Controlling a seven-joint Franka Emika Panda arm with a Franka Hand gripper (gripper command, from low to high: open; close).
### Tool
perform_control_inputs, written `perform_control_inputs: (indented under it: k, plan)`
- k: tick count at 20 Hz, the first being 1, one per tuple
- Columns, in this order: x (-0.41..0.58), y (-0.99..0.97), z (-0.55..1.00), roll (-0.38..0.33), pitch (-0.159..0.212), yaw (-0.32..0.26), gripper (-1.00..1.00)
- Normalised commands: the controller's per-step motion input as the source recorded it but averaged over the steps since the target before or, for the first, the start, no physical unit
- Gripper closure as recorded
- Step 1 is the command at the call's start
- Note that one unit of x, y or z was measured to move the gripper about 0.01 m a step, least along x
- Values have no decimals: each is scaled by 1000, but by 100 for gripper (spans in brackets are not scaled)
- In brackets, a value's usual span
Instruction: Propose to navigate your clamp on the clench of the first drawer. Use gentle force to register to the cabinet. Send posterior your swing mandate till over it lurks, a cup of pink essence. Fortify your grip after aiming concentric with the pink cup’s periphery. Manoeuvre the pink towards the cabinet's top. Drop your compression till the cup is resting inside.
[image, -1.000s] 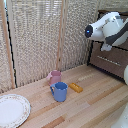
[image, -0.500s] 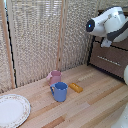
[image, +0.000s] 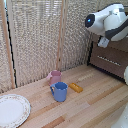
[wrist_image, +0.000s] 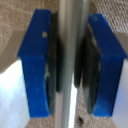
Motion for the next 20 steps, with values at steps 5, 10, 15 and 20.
perform_control_inputs:
  k: [5,10,15,20]
  plan:
    - [225,991,-347,33,53,39,100]
    - [218,982,-279,41,50,36,100]
    - [192,870,-135,2,24,56,100]
    - [125,129,-1,-1,3,21,-100]
